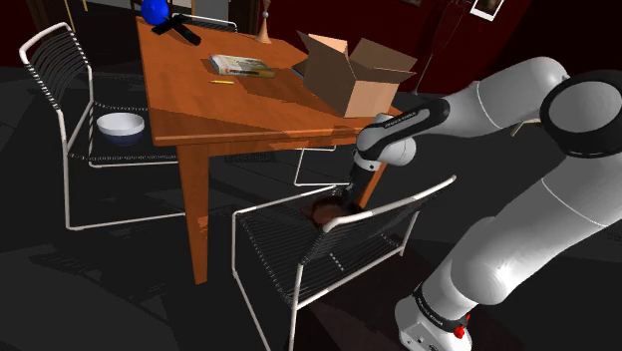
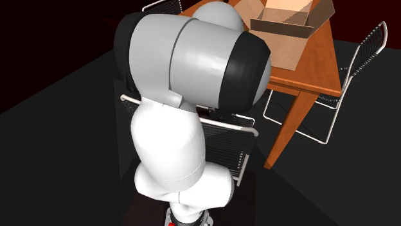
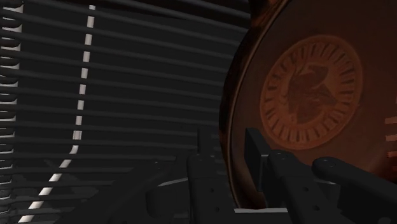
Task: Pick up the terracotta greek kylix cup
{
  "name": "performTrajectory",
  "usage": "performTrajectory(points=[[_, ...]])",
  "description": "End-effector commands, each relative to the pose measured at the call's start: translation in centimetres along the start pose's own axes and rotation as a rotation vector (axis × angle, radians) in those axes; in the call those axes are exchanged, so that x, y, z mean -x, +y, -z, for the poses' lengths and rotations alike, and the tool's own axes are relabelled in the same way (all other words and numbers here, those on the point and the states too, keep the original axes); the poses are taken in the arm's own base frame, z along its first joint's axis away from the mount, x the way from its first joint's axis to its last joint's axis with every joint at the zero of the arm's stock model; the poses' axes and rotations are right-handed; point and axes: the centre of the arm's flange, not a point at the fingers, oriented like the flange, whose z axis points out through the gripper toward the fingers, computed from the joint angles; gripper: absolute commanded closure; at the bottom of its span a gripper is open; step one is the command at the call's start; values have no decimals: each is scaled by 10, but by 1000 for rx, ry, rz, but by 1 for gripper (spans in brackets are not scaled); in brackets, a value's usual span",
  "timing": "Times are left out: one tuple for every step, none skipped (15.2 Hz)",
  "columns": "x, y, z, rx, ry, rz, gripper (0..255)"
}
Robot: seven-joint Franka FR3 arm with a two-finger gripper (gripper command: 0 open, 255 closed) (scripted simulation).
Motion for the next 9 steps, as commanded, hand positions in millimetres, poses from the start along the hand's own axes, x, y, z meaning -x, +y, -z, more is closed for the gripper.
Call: performTrajectory(points=[[0,-2,11,0,0,0,255],[0,-3,16,0,0,0,255],[0,-4,21,0,0,0,255],[0,-6,26,0,0,0,255],[1,-7,31,0,0,0,255],[1,-8,36,0,0,0,255],[1,-10,41,0,0,0,255],[1,-10,42,0,0,0,255],[1,-10,42,0,0,0,255]])
